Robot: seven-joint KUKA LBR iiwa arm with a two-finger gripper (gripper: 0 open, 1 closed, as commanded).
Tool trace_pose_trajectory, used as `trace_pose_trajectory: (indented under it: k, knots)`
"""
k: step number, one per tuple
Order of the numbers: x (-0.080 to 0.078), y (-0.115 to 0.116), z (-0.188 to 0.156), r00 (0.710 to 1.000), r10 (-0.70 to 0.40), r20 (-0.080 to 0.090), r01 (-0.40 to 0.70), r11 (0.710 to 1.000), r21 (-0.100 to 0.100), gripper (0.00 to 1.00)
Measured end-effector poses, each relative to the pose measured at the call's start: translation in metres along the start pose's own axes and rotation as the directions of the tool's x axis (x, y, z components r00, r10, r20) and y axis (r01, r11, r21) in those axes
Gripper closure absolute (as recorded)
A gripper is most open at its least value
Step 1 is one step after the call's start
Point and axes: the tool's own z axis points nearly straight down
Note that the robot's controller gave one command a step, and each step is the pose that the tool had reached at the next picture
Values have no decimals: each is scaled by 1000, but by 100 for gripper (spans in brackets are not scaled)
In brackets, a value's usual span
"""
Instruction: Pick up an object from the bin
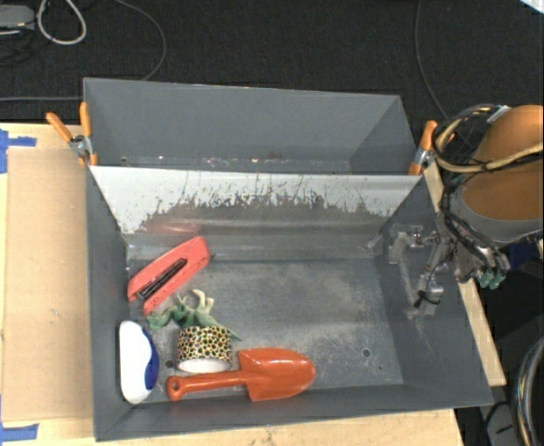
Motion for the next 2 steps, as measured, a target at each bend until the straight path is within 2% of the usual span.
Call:
trace_pose_trajectory:
  k: [1,2]
  knots:
    - [-4,48,63,984,178,-7,-178,984,-3,0]
    - [-16,55,36,996,91,3,-91,996,0,0]
